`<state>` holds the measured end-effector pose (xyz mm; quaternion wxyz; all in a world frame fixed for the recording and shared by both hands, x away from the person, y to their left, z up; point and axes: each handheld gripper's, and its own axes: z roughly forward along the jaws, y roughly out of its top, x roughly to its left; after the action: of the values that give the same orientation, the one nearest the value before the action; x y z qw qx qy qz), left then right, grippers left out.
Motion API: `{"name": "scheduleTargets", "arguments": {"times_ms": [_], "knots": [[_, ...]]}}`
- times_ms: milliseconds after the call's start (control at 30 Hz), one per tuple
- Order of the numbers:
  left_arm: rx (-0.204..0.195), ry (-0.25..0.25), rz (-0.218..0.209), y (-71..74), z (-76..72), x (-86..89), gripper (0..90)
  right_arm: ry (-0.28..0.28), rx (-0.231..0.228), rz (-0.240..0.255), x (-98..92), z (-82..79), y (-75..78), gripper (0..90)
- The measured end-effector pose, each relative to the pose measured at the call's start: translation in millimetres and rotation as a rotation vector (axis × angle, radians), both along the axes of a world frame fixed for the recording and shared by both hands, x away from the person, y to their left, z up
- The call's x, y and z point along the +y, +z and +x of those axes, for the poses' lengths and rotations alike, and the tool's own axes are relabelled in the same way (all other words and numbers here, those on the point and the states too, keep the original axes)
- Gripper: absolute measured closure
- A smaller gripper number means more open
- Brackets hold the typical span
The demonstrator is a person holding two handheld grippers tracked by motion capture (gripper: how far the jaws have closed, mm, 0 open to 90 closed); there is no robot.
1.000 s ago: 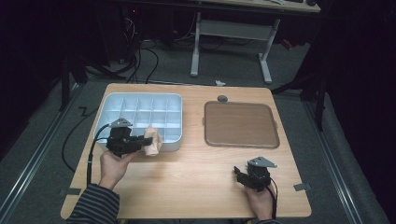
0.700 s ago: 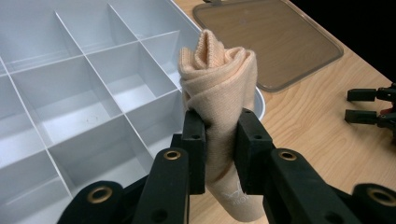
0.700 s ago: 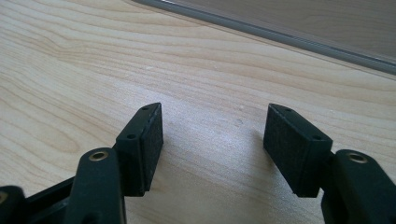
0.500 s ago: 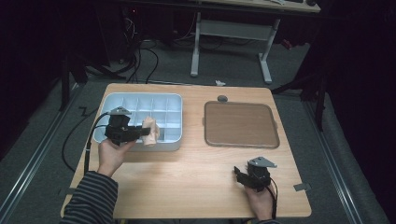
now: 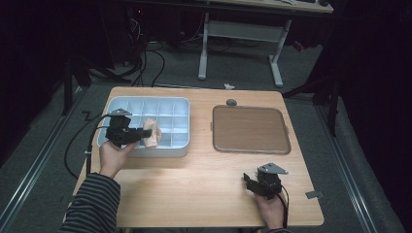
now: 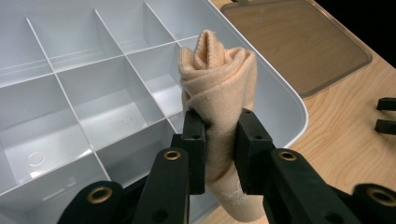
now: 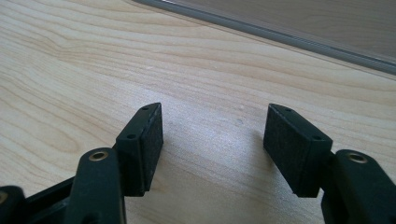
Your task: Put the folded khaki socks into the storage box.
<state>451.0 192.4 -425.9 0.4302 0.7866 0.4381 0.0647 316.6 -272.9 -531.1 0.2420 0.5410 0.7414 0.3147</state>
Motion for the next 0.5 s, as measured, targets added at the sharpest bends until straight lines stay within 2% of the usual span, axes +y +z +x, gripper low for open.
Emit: {"name": "scheduleTargets", "arguments": {"times_ms": [500], "knots": [[0.022,0.024,0.000,-8.8,10.1,5.0,75.8,0.001,0.000,0.000,0.1,0.0,0.0,38.1]]}}
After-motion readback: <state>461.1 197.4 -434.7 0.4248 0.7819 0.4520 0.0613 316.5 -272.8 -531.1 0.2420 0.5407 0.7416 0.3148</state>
